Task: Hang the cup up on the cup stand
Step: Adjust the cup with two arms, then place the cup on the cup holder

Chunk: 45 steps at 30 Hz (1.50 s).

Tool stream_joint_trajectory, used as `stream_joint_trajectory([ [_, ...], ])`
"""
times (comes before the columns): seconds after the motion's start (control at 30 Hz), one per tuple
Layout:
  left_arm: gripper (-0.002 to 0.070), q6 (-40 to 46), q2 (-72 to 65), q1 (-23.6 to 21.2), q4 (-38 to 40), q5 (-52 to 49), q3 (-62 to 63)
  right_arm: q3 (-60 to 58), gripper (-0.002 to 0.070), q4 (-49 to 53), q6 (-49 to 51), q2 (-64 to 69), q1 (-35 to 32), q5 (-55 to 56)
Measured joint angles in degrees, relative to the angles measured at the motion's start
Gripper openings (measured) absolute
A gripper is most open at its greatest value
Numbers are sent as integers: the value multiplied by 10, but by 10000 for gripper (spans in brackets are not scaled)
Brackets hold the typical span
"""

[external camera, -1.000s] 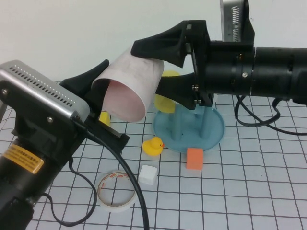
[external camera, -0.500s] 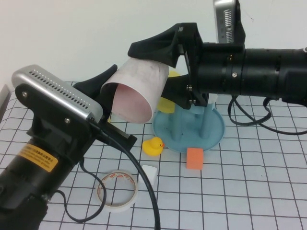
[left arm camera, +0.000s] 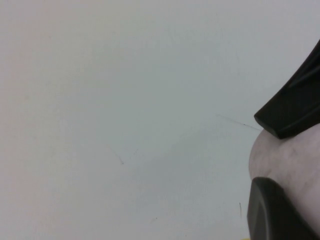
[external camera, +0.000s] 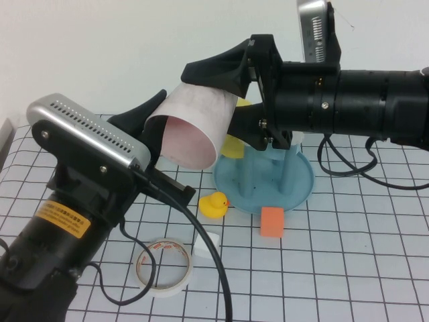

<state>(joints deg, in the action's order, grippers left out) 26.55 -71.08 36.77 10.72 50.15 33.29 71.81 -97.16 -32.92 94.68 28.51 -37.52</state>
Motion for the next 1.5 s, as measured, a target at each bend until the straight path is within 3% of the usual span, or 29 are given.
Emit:
stream_joint_trajectory([
  [0.23, 10, 0, -5, 0, 0, 6, 0, 1, 591, 0, -6, 0, 0, 1],
  [0.3, 41, 1, -5, 0, 0, 10, 0, 6, 591, 0, -16, 1, 0, -3],
  [0.6, 374, 1, 20, 0, 0, -16, 0, 44, 591, 0, -89, 1, 1, 25],
  [0.87, 411, 1, 136, 0, 3, -183, 0, 44, 591, -1, -223, 1, 1, 112],
  [1.03, 414, 4, 232, 0, 48, -320, 0, 44, 591, -5, -358, 1, 1, 168],
  [1.17, 405, 18, 310, 0, 66, -440, 0, 44, 590, -7, -524, 1, 1, 210],
  [1.27, 338, 20, 354, 0, 68, -509, 0, 44, 590, -7, -619, 1, 1, 236],
  [1.4, 97, 23, 411, 0, 53, -597, 0, 45, 590, -10, -690, 6, 1, 258],
  [1.5, 27, -13, 444, -1, 6, -662, 0, 45, 590, -11, -703, 20, 1, 270],
])
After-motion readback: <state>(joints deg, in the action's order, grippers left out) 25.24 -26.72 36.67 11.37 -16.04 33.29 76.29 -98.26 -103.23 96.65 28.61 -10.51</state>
